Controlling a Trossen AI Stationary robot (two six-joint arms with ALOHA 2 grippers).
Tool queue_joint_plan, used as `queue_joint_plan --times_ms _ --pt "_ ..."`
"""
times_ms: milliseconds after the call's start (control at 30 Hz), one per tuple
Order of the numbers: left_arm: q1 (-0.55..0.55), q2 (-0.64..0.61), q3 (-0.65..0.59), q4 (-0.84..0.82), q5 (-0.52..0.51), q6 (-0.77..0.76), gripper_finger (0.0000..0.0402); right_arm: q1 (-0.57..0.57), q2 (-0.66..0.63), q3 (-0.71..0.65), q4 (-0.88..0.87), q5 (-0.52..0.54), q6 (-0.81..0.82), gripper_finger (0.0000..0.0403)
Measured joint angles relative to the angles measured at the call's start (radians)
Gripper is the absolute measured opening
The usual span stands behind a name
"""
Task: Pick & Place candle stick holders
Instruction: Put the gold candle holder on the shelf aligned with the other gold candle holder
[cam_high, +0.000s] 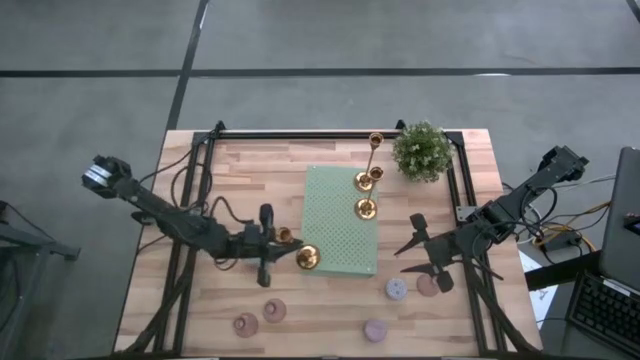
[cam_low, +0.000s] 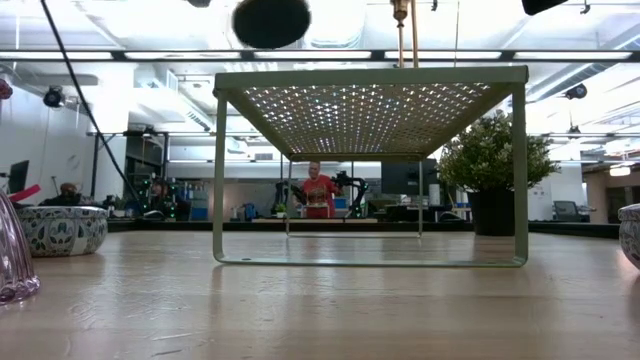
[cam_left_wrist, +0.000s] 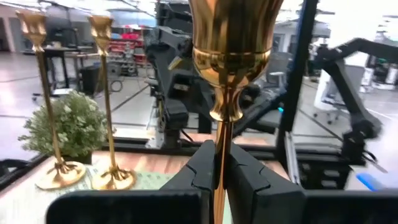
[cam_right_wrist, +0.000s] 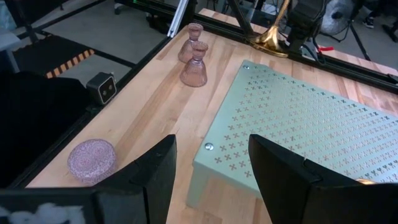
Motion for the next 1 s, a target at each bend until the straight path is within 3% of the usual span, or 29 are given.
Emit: queue_joint_plan --times_ms 300,600,833,1000 --pt "0.092 0.093 0.103 -0.008 0.032 -0.008 0.0022 0.000 0.000 0.000 0.000 0.000 0.002 0.0194" --pt "0.224 0.203 0.165 -0.010 0.211 -0.102 0.0022 0.000 0.000 0.000 0.000 0.000 0.000 0.0194" --pt "0.249 0.302 0.254 -0.021 0.306 -0.099 0.0024 0.000 0.000 0.000 0.104 -0.001 -0.091 0.0194" --pt "0.254 0.345 0.318 -0.078 0.311 -0.094 0.0024 -0.008 -0.023 0.001 0.155 0.003 -0.098 0.0194"
